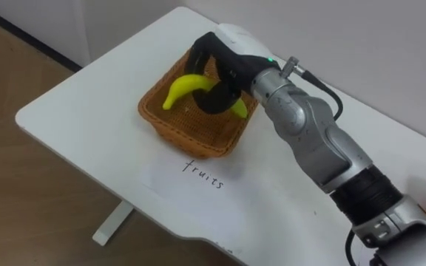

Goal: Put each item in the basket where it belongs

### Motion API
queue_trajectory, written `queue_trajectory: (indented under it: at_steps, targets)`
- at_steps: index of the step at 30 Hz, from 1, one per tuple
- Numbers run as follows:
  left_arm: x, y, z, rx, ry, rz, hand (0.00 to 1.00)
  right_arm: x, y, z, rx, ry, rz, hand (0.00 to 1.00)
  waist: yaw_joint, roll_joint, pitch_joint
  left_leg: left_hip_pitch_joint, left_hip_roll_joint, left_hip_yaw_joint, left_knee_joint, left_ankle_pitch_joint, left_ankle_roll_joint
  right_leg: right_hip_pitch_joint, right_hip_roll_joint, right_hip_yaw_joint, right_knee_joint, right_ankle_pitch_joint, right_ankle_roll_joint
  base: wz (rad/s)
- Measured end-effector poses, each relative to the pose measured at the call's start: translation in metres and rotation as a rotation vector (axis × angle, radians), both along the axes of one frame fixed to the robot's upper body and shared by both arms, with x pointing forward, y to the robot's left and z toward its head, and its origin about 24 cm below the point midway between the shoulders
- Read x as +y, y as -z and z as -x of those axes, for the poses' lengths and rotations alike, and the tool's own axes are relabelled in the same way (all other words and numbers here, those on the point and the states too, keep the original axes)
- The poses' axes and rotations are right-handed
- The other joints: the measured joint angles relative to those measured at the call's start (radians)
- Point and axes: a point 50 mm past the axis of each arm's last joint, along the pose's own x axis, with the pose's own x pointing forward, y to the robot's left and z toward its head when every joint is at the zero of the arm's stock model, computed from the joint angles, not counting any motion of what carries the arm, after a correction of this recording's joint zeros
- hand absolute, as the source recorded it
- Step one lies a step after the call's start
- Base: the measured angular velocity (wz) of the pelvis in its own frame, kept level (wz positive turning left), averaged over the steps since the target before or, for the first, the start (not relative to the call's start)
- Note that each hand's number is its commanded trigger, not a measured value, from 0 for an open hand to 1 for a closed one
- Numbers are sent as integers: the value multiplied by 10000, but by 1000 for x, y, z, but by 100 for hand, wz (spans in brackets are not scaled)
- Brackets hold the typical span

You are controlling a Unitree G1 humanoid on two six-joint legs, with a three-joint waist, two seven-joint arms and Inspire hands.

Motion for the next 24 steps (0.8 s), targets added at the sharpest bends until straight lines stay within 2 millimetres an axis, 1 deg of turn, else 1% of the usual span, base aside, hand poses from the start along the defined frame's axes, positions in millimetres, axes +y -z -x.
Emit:
queue_trajectory:
  at_steps: [12, 24]
  targets:
    - [-2, -1, -4, -108, 288, -8, 0, 1, 0, 0, 13, -39, 8, 0, 1, 4, 3, -1, 3, -1, -18, 0, 0, -8, 1, 1, -12, 0, 0, 0]
    - [-2, -1, -4, -108, 285, -11, 0, 1, 0, 0, -12, -34, 39, 0, -19, 7, 4, -14, 0, -12, -1, 0, 0, -4, 0, 9, -10, 0, 0, 0]
